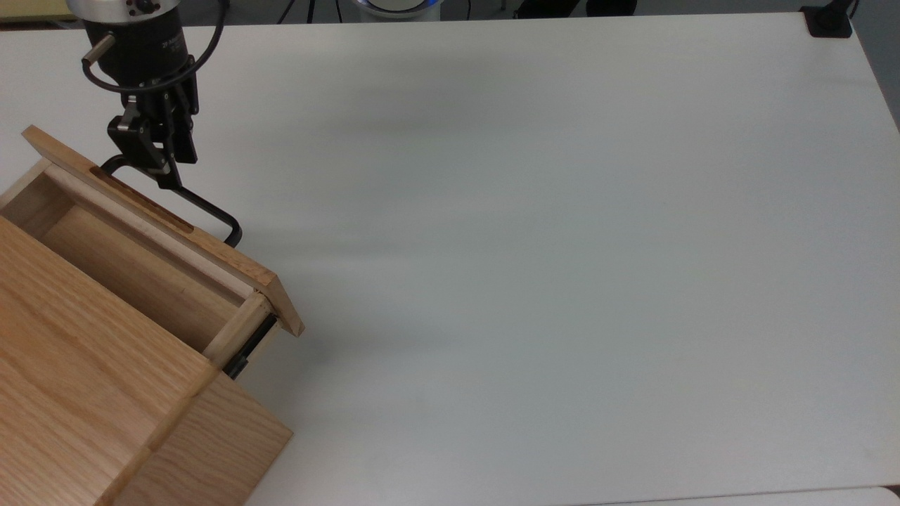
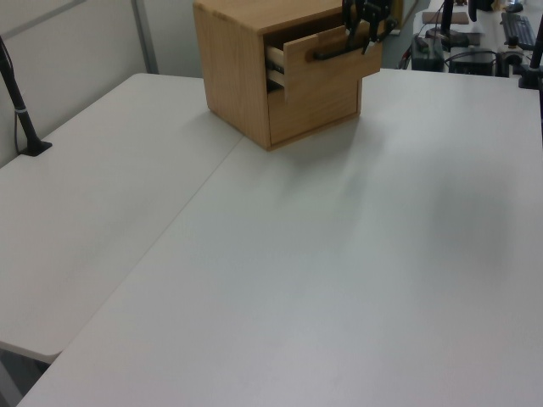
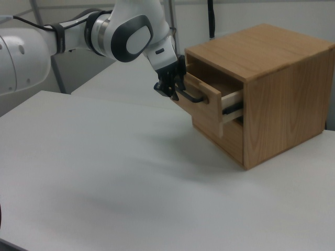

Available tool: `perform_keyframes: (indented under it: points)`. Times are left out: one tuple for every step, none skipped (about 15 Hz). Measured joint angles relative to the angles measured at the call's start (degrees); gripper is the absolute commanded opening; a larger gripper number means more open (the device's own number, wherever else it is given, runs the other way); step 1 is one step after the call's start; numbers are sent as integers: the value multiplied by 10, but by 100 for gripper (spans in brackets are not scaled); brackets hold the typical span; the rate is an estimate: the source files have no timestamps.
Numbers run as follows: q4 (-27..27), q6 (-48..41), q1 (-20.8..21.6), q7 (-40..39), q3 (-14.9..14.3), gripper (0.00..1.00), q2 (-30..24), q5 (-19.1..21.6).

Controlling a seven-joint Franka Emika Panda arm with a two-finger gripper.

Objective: Open the drawer by sliding it
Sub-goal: 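Pull the handle further to slide the drawer out more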

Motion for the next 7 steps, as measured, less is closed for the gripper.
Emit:
perform_keyframes:
  points:
    - [0,3,0,3,0,40,1,0]
    - [0,5,0,6,-1,37,1,0]
    - [0,8,0,8,-2,33,2,0]
    - [0,11,0,9,-2,29,2,0]
    - [0,12,0,9,-2,25,2,-1]
    - [0,12,0,10,-2,24,3,-2]
    - [1,16,0,12,-2,24,3,-2]
